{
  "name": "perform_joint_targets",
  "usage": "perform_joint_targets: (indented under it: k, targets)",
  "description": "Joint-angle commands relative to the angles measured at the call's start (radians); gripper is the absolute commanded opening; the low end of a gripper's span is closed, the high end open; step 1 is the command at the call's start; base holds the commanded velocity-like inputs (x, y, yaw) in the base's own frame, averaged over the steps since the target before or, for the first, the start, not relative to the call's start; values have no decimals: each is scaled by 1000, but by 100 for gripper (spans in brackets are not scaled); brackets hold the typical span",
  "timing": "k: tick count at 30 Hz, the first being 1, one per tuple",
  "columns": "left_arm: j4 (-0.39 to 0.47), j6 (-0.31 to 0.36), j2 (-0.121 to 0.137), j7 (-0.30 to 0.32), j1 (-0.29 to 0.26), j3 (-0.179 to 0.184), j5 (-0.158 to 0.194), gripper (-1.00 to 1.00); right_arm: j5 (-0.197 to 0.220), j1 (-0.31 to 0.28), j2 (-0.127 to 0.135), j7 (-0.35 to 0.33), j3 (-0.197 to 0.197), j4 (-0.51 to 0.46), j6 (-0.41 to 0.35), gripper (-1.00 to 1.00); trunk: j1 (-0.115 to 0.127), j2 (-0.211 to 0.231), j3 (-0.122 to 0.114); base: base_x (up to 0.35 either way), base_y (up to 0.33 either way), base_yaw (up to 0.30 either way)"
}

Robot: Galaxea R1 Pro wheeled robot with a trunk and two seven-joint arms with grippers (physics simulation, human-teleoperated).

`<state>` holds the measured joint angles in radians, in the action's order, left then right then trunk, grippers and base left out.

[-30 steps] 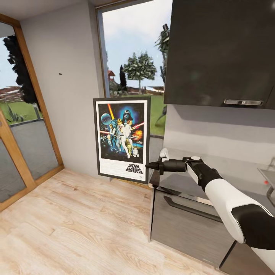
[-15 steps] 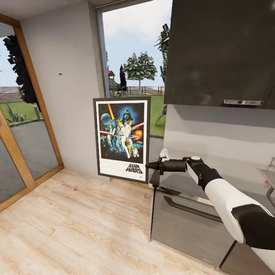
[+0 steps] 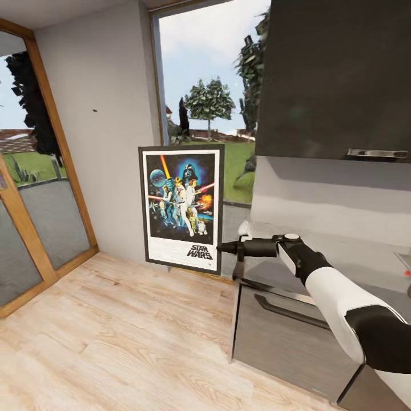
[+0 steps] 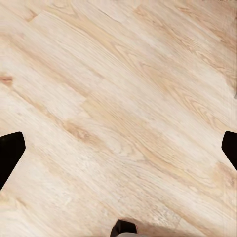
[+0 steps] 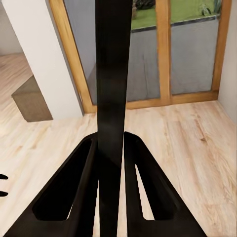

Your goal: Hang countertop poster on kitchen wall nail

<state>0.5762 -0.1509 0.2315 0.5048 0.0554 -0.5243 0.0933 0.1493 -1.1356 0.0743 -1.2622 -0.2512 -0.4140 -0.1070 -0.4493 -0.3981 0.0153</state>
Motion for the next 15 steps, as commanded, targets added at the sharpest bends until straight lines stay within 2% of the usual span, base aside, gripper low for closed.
perform_joint_targets:
  k: [1, 8, 15]
  targets:
    - [-1, 2, 0, 6, 0, 0, 10, 100, 11, -1, 0, 4, -6, 0, -14, -100, -1, -2, 2, 5, 322, 0]
    - [-1, 3, 0, 6, 0, 0, 9, 100, 13, -1, -2, 38, -6, 0, -16, -100, -1, -2, 2, 20, 337, 0]
    - [-1, 4, 1, 6, 0, 0, 9, 100, 14, -1, -2, 41, -6, 0, -18, -100, -1, -2, 2, 126, 342, 0]
